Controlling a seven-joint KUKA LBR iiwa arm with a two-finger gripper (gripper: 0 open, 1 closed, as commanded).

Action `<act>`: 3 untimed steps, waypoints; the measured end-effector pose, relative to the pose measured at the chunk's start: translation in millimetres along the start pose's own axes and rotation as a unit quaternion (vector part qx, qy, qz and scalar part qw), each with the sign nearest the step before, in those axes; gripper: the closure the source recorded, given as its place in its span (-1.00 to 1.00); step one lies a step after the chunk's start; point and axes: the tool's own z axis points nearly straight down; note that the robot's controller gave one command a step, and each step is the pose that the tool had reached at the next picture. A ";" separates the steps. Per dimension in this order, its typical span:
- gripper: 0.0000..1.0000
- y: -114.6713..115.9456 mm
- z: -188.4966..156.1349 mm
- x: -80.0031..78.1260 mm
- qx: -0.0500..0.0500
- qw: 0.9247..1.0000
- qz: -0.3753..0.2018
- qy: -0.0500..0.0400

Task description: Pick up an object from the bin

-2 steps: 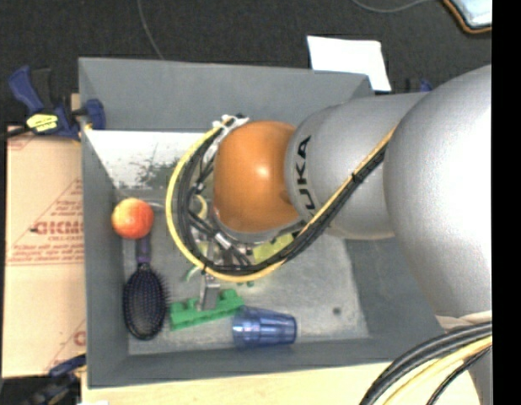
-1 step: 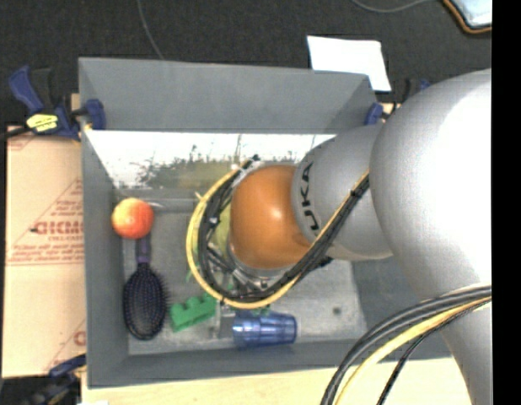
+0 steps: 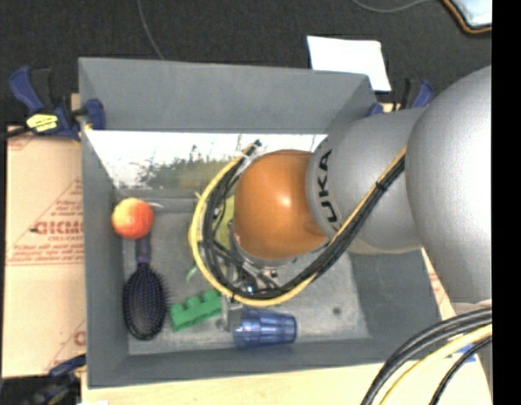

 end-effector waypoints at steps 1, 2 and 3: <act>-1.00 24.7 17.2 2.1 -0.001 0.995 -0.101 0.007; -1.00 -5.1 47.3 4.4 0.000 0.999 -0.045 0.001; 1.00 -0.3 45.7 9.6 -0.001 0.997 -0.081 0.005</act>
Offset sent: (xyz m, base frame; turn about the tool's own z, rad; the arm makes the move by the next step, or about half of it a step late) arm -0.0029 -0.0044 -0.0470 -0.0884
